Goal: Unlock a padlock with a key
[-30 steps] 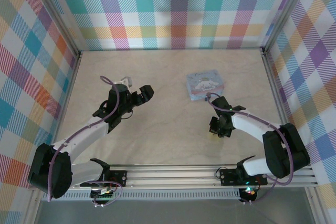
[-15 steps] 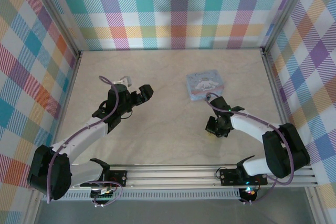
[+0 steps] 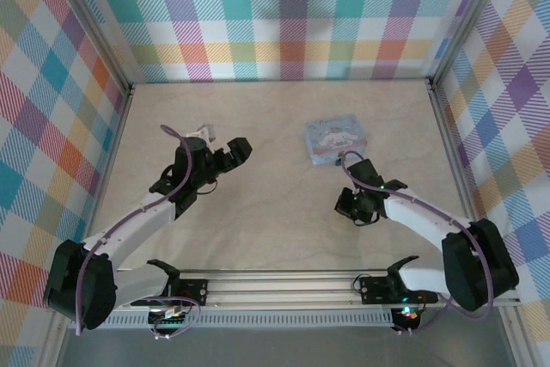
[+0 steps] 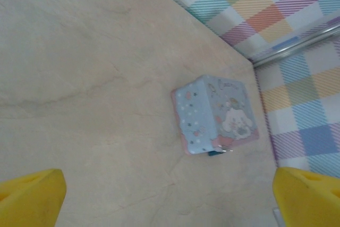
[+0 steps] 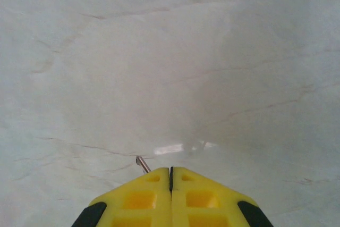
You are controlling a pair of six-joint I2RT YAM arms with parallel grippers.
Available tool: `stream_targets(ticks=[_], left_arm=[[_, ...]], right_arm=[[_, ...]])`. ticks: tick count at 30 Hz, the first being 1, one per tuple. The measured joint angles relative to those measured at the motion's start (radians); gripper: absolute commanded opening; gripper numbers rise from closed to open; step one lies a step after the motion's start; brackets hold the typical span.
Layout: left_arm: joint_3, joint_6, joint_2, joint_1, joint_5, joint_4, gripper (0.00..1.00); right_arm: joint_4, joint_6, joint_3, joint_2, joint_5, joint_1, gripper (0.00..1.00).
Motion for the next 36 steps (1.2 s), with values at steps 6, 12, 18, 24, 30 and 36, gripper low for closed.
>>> stream_targets(ticks=[6,12,18,24,30,36], left_arm=[[0.048,-0.125,0.096,-0.015,0.114,0.078,0.90],[0.138,-0.194,0.213,-0.106,0.228,0.132,0.76],[0.227,-0.204,0.278,-0.188,0.296,0.172,0.60],[0.233,-0.201,0.312,-0.220,0.323,0.190,0.51],[0.249,-0.201,0.349,-0.244,0.338,0.194,0.47],[0.274,-0.201,0.375,-0.269,0.350,0.198,0.42]], right_arm=[[0.084,0.056,0.000,-0.078,-0.046,0.002,0.00],[0.227,0.090,0.007,-0.133,-0.072,0.019,0.00],[0.352,0.093,0.056,-0.134,-0.069,0.062,0.00],[0.430,0.096,0.074,-0.135,-0.059,0.088,0.00],[0.464,0.100,0.099,-0.135,-0.055,0.100,0.00],[0.473,0.100,0.117,-0.127,-0.055,0.112,0.00]])
